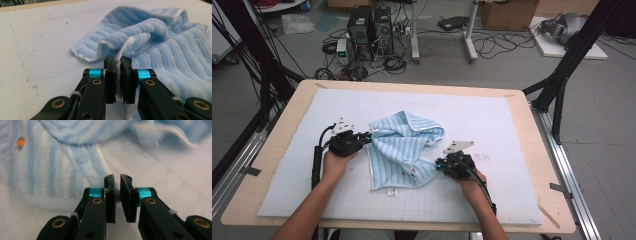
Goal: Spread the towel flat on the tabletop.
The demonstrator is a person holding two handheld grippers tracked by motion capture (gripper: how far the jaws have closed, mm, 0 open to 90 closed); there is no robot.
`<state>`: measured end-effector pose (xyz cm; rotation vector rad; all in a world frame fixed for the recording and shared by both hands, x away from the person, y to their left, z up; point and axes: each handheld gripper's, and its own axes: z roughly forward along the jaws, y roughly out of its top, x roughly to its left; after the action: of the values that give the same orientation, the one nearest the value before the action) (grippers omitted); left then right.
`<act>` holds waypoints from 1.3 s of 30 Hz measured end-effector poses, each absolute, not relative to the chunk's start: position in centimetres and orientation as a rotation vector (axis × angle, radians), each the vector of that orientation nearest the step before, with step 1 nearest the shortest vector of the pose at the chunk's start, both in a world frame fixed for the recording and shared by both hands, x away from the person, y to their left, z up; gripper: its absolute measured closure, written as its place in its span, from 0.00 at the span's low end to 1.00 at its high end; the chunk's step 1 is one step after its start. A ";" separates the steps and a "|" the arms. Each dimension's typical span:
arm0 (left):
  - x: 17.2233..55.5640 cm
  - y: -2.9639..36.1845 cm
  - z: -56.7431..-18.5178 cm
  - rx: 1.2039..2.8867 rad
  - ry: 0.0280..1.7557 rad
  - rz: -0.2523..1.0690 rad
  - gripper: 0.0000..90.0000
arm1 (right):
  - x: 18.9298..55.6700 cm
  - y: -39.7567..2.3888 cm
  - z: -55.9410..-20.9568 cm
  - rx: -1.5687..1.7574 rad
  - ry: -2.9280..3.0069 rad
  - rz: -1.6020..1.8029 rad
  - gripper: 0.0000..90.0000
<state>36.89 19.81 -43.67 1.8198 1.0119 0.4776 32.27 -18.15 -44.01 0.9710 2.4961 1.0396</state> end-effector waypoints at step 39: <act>35.8 18.9 -44.6 1.911 0.914 0.439 0.88 | 37.4 -14.2 -43.5 1.003 2.309 1.002 0.92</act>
<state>35.83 18.87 -44.62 1.9113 0.9144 0.4385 37.41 -14.20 -43.52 1.0032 2.3089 1.0015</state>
